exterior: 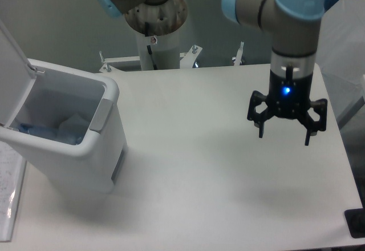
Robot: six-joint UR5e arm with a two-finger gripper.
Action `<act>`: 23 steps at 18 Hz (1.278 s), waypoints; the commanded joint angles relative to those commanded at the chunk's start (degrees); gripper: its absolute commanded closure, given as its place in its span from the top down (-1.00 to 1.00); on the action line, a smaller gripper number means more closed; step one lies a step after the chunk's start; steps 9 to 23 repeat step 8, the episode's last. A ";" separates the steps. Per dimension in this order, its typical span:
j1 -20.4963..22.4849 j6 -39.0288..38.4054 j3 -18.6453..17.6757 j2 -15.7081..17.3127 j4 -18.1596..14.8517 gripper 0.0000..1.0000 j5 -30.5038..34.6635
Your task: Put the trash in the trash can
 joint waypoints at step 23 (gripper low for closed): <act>0.00 4.23 0.88 -0.35 -5.73 1.00 3.35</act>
